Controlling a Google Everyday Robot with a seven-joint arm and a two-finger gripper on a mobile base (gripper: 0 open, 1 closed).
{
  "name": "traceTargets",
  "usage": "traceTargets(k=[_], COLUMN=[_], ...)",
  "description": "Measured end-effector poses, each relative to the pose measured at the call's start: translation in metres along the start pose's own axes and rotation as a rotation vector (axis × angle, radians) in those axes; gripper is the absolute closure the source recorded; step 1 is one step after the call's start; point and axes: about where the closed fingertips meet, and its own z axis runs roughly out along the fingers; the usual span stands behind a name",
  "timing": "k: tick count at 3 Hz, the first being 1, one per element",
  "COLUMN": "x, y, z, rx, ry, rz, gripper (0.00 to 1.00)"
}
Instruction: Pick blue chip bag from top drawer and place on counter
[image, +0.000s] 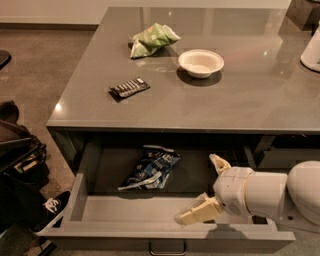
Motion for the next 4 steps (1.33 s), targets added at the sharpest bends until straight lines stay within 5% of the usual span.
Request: traceTargets(k=[1,2,3,4], x=[0.007,-0.004,-0.021,-0.018], y=[-0.003,-0.011,-0.015,-0.014], z=[0.028,0.064,0.104,0.11], rx=[0.04,0.048,0.024,0.017], ry=[-0.105,-0.199,-0.267,-0.273], rz=[0.05,0.036,0.015,0.027], gripper=[0.0,0.0,0.0,0.0])
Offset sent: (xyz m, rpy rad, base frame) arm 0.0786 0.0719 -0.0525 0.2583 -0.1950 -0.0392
